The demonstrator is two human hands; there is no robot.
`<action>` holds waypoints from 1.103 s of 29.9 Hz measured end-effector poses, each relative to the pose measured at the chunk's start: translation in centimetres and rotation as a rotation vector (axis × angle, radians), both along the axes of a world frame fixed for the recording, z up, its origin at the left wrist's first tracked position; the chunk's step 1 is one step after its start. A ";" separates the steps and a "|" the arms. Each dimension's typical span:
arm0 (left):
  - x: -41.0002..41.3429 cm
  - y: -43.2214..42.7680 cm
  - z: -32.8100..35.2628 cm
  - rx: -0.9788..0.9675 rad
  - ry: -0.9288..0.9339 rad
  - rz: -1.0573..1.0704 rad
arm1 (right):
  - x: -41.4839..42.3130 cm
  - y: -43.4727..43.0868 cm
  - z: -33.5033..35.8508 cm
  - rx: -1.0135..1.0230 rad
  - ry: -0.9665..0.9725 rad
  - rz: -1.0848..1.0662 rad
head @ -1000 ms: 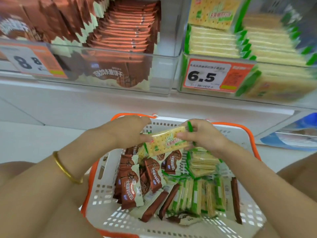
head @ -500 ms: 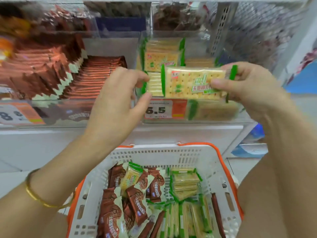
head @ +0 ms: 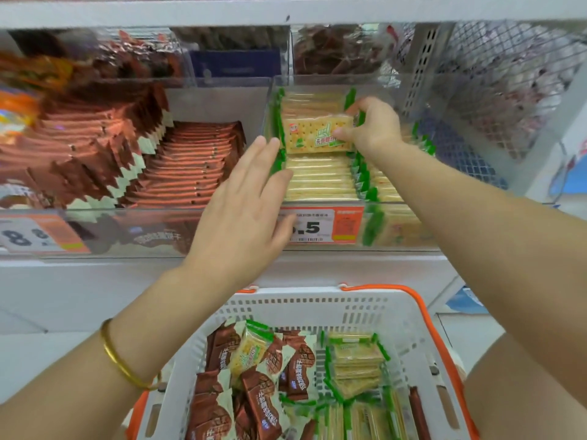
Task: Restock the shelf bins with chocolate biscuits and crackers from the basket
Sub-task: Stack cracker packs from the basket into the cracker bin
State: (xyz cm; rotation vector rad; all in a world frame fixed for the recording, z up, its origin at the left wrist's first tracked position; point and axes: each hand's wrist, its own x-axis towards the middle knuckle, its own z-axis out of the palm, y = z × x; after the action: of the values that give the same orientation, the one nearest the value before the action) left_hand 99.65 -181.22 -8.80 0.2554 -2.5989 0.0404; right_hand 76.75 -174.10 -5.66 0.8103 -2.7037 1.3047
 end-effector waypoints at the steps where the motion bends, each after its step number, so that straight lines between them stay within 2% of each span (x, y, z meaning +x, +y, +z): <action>1: 0.0 0.0 0.0 0.006 -0.008 0.001 | 0.0 0.0 0.0 0.006 0.006 -0.005; 4: -0.1 0.0 -0.3 0.014 -0.026 -0.008 | 0.3 -0.6 -0.2 0.023 0.020 -0.014; 7: -0.2 -0.1 -0.6 0.032 -0.017 -0.008 | 0.7 -0.9 -0.2 0.152 0.097 -0.118; 9: -0.2 -0.1 -0.7 0.036 -0.016 -0.010 | 0.6 -1.1 -0.2 0.172 0.059 -0.142; 13: -0.1 0.0 -0.6 0.033 -0.025 -0.006 | 0.6 -0.9 0.0 0.057 -0.102 -0.069; 18: 1.5 0.7 0.2 0.054 0.041 -0.070 | 2.5 1.6 2.0 0.034 -0.040 -0.052; 21: 4.4 1.4 -0.5 0.043 0.084 -0.127 | 6.9 5.7 3.5 -0.119 -0.117 0.114; 23: 6.3 1.3 -1.9 -0.012 -0.054 -0.162 | 11.0 8.1 3.3 -0.137 -0.251 0.331; 24: 7.2 0.7 -2.9 -0.044 -0.165 -0.161 | 12.7 8.5 2.5 -0.067 -0.320 0.440; 26: 8.4 -0.5 -4.5 -0.033 -0.426 -0.128 | 14.7 7.6 -1.3 0.209 -0.385 0.593; 28: 9.0 -1.5 -5.6 0.044 -0.667 -0.070 | 15.6 4.7 -6.9 0.548 -0.396 0.638; 30: 9.0 -2.6 -6.9 0.066 -0.877 -0.027 | 15.8 1.6 -13.8 0.788 -0.344 0.644; 31: 8.9 -2.9 -7.1 0.075 -0.955 -0.002 | 16.0 0.3 -17.2 0.829 -0.338 0.650; 33: 8.5 -3.1 -7.6 0.055 -0.989 -0.002 | 16.5 -1.6 -23.4 0.837 -0.388 0.654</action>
State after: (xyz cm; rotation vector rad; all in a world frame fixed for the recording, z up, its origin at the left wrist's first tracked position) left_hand 108.17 -184.35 -16.38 0.3025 -3.5870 0.1193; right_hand 93.28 -175.74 -29.02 1.7747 -3.4858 0.2648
